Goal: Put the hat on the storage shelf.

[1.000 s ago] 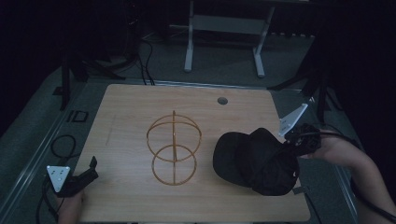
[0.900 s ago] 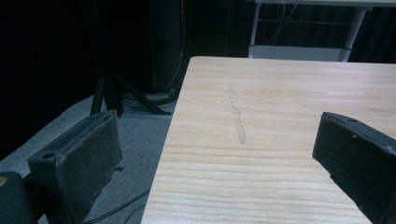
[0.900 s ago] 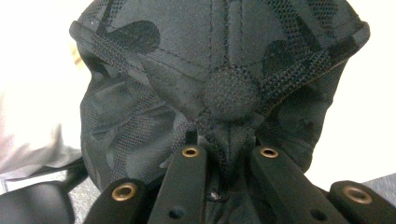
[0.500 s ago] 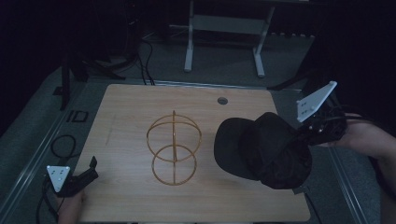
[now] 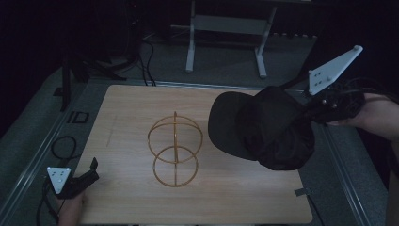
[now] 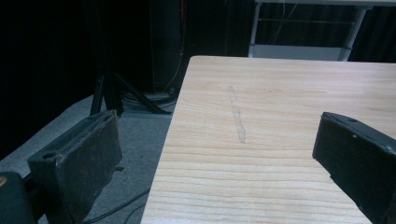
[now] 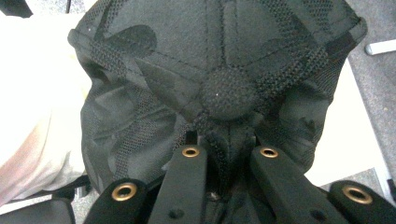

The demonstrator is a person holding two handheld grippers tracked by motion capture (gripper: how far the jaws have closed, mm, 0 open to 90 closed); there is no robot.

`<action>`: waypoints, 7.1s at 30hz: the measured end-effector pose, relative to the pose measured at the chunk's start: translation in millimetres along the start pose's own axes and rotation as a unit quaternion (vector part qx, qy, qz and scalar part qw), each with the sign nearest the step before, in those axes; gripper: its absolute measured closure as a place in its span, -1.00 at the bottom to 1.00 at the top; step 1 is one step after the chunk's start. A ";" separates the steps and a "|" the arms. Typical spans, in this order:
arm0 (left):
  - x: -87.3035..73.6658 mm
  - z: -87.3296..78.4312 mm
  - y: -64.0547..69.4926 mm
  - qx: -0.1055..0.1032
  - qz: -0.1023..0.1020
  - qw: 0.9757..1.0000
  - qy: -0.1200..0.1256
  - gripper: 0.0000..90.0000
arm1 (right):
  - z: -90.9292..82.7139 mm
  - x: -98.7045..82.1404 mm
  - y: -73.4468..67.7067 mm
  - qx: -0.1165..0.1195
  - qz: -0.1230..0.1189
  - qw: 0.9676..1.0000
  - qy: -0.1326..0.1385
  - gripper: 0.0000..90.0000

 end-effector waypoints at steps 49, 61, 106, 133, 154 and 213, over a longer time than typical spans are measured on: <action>0.1 0.1 -0.6 -0.003 -0.005 1.000 0.000 -0.96 | 114.4 176.6 1.3 0.035 -0.074 0.996 0.041 0.94; 0.0 0.2 -0.7 -0.004 -0.004 1.000 0.000 -0.96 | 151.9 168.2 -0.6 0.053 -0.050 0.997 0.025 0.94; 0.1 -0.1 -0.4 -0.004 -0.004 1.000 0.001 -0.96 | 200.0 149.2 -5.8 0.057 -0.002 0.998 -0.001 -0.40; 0.1 -0.1 -0.3 -0.003 -0.003 1.000 0.001 -0.96 | 192.7 60.8 31.4 -0.015 0.053 0.998 0.019 -0.71; -0.1 0.2 -0.4 -0.002 -0.004 1.000 0.000 -0.96 | 246.1 -56.4 47.9 -0.064 0.161 0.985 0.017 -0.69; -0.1 0.3 -0.1 0.001 -0.002 1.000 0.000 -0.96 | 240.6 -267.9 14.3 -0.392 0.434 0.796 0.155 -0.72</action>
Point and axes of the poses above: each handheld gripper's, and its own axes: z roughly forward along the jaws, x roughly out of its top, y roughly to its right, the point moved 10 cm from there along z, roughly forward along the jaws, and after that the axes turned 5 degrees about -z, right-handed, at the moved point
